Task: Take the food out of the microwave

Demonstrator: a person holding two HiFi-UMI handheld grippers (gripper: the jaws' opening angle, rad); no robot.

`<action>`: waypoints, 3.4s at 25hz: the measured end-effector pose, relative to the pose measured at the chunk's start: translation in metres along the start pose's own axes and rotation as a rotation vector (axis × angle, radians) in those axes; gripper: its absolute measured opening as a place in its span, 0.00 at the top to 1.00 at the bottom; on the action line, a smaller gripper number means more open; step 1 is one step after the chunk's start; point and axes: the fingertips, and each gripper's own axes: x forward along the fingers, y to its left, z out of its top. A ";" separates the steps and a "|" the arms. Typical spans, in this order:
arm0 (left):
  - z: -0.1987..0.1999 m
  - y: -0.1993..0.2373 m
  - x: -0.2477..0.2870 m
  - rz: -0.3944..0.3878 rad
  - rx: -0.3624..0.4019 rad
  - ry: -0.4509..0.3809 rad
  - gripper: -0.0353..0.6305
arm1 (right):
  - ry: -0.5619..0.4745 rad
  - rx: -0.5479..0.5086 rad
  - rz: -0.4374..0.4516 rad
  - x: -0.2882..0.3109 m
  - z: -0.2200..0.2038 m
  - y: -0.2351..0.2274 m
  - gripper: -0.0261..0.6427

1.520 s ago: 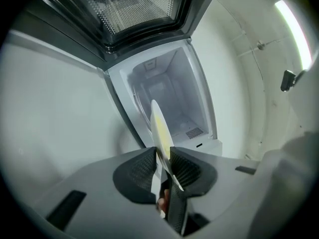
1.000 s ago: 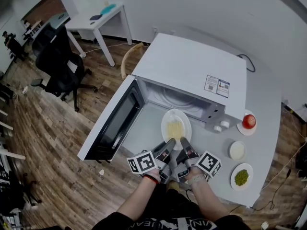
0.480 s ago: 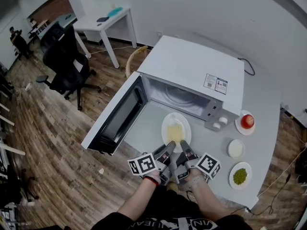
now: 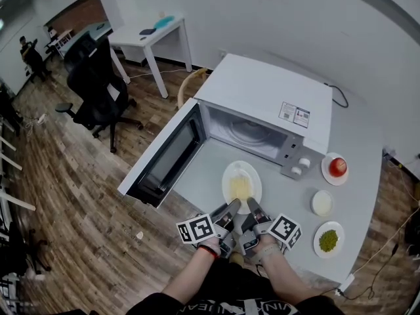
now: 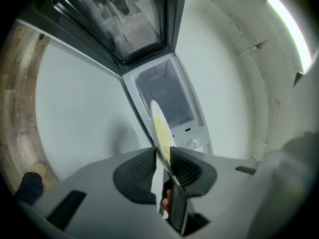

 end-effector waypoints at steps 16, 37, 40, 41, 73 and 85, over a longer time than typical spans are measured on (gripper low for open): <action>-0.035 -0.003 -0.032 0.022 -0.014 -0.010 0.81 | 0.025 0.006 -0.008 -0.036 -0.026 -0.009 0.88; -0.077 -0.005 -0.058 0.040 -0.027 -0.008 0.81 | 0.041 0.026 -0.034 -0.077 -0.048 -0.026 0.88; -0.080 -0.006 -0.059 0.038 -0.029 0.002 0.81 | 0.034 0.032 -0.039 -0.080 -0.049 -0.028 0.88; -0.080 -0.006 -0.058 0.038 -0.029 0.008 0.81 | 0.029 0.033 -0.039 -0.080 -0.049 -0.028 0.88; -0.113 -0.009 -0.148 0.017 -0.045 0.131 0.81 | -0.079 0.103 -0.078 -0.136 -0.134 -0.025 0.88; -0.131 -0.012 -0.175 -0.001 -0.041 0.162 0.81 | -0.118 0.110 -0.080 -0.160 -0.158 -0.026 0.88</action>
